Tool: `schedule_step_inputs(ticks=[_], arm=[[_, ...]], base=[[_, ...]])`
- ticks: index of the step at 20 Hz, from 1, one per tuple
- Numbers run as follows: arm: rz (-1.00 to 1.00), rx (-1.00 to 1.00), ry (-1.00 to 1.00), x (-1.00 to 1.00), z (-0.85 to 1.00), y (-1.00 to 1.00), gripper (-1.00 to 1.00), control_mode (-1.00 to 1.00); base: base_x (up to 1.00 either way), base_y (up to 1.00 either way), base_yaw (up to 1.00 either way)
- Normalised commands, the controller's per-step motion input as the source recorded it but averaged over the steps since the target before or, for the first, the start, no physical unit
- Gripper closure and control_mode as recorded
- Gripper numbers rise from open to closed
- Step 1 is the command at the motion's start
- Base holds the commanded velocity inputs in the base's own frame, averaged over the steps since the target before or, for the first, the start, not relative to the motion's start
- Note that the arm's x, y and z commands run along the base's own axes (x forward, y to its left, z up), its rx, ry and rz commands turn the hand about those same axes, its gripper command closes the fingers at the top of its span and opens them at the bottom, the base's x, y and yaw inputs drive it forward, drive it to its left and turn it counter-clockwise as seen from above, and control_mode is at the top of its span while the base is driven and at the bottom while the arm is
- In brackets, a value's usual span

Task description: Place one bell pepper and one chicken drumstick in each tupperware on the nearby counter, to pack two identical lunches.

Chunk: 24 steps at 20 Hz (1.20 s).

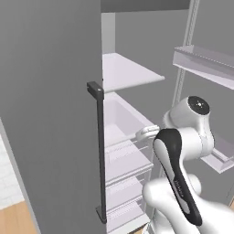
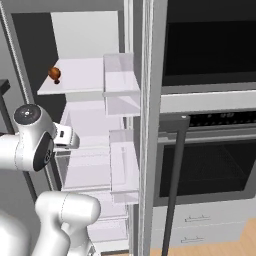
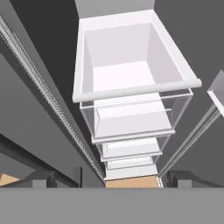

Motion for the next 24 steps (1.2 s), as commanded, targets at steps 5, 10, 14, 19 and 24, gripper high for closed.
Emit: schedule_step_inputs(ticks=[5, 10, 14, 19, 24], arm=[[0.00, 0.00, 0.00, 0.00, 0.00, 0.00, -1.00, 1.00], [0.00, 0.00, -0.05, 0.00, 0.18, 0.00, -1.00, -1.00], [0.00, 0.00, -0.33, -0.05, 1.00, 0.00, -1.00, -1.00], [0.00, 0.00, -0.32, -0.15, 1.00, -0.03, -1.00, -1.00], [0.01, 0.00, -0.02, 0.31, 1.00, 0.00, -1.00, -1.00]], base=[[0.24, -0.18, 0.04], [0.05, -0.11, 0.02], [0.00, 0.00, 0.00], [0.00, 0.00, 0.00], [0.00, 0.00, 0.00]])
